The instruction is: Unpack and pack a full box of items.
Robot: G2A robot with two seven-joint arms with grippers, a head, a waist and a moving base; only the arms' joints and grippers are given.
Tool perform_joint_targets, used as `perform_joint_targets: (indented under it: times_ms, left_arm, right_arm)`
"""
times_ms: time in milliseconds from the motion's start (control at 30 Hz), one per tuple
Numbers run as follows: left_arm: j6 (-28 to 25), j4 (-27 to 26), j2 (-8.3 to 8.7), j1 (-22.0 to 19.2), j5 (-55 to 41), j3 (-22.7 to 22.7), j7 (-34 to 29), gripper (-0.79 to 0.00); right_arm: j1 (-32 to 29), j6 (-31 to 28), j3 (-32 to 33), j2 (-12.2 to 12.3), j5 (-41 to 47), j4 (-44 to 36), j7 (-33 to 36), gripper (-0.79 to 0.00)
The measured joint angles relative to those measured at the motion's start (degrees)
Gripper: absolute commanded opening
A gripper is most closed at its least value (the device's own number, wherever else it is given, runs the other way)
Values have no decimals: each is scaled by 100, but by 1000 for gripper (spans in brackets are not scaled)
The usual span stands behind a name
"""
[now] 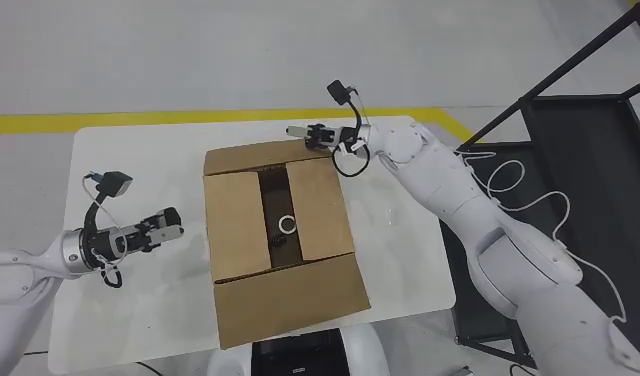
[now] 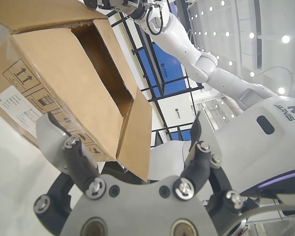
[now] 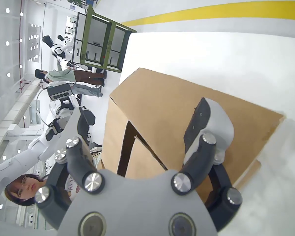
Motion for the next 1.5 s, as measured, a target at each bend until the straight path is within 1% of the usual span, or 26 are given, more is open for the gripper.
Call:
perform_joint_targets:
  times_ms: [167,267,300,367,467,600,667,800,900,1033,1100,1200,1333,1500]
  left_arm:
    - [2,17,-16,38,-6,-53,-58,0]
    - [3,22,-28,59,-19,-79,-73,0]
    - [1,28,-34,67,-30,-89,-75,0]
    - [-9,42,-42,75,-41,-104,-77,0]
    - [-86,78,-64,66,-80,-148,15,0]
    - [-382,263,-113,118,-299,-334,599,0]
    - [-475,350,-131,172,-285,-421,867,0]
    - [-684,459,-166,314,-236,-607,1325,0]
    - [-771,487,-186,409,-169,-705,1495,0]
    - [-728,503,-216,426,-105,-705,1504,0]
    - [-697,504,-240,376,-120,-652,1475,0]
    - [-683,523,-280,272,-151,-553,1433,0]
    - [-693,593,-329,127,-157,-440,1371,0]
    - [-697,691,-375,1,-175,-386,1281,0]
  right_arm:
    - [81,-6,-33,-121,-69,184,100,0]
    - [104,-294,100,-166,203,144,162,0]
    - [104,-409,187,-170,379,72,250,0]
    - [113,-455,330,-162,711,-77,465,0]
    - [83,-214,551,-114,1204,-459,927,0]
    - [-296,454,713,-8,1563,-1289,1543,0]
    - [-558,715,748,49,1532,-1659,1630,0]
    - [-1244,1241,835,210,1156,-2459,1530,0]
    - [-1738,1500,965,354,679,-3034,1334,0]
    - [-2317,1878,1234,559,-6,-3853,1167,0]
    - [-2611,2105,1392,668,-394,-4313,1133,0]
    - [-3028,2397,1559,786,-739,-4899,1178,0]
    - [-3369,2621,1543,850,-1035,-5304,1252,0]
    - [-3388,2646,1334,804,-1260,-5174,1093,0]
